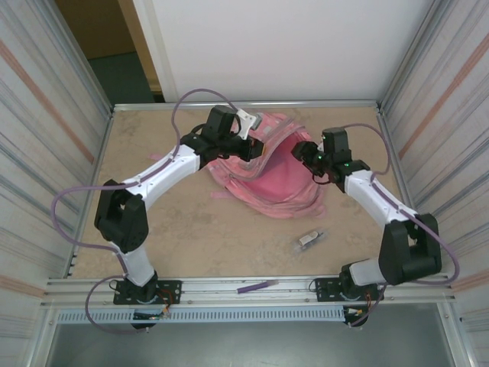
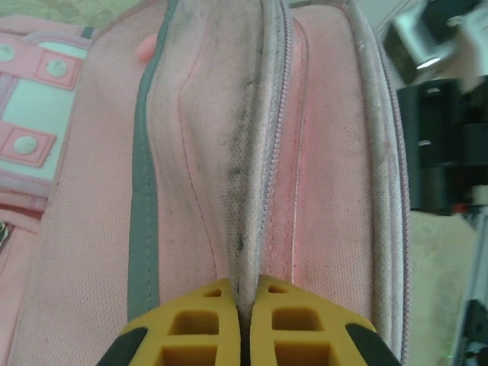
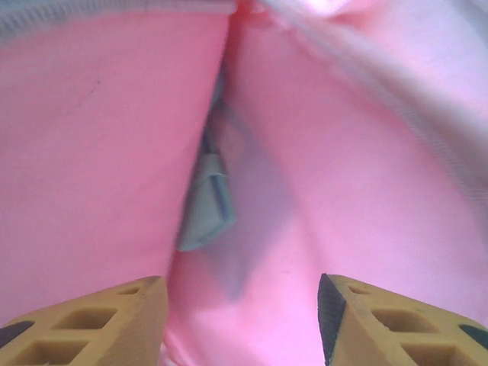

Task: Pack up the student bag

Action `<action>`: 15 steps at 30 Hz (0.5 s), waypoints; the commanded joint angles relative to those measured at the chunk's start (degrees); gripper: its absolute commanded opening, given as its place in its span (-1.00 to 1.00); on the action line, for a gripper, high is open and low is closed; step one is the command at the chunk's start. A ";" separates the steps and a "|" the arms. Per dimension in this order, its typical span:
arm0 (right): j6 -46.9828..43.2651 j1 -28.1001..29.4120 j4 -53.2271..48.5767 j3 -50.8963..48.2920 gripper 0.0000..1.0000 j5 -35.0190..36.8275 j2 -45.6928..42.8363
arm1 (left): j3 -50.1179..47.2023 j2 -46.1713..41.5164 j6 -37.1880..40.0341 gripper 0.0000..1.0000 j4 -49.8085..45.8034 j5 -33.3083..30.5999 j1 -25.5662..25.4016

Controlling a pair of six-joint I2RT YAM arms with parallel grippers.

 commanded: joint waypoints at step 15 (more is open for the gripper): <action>-8.38 0.13 -20.91 -0.47 0.18 14.20 -1.66 | -14.20 -11.25 19.04 -1.00 -2.39 -21.26 9.14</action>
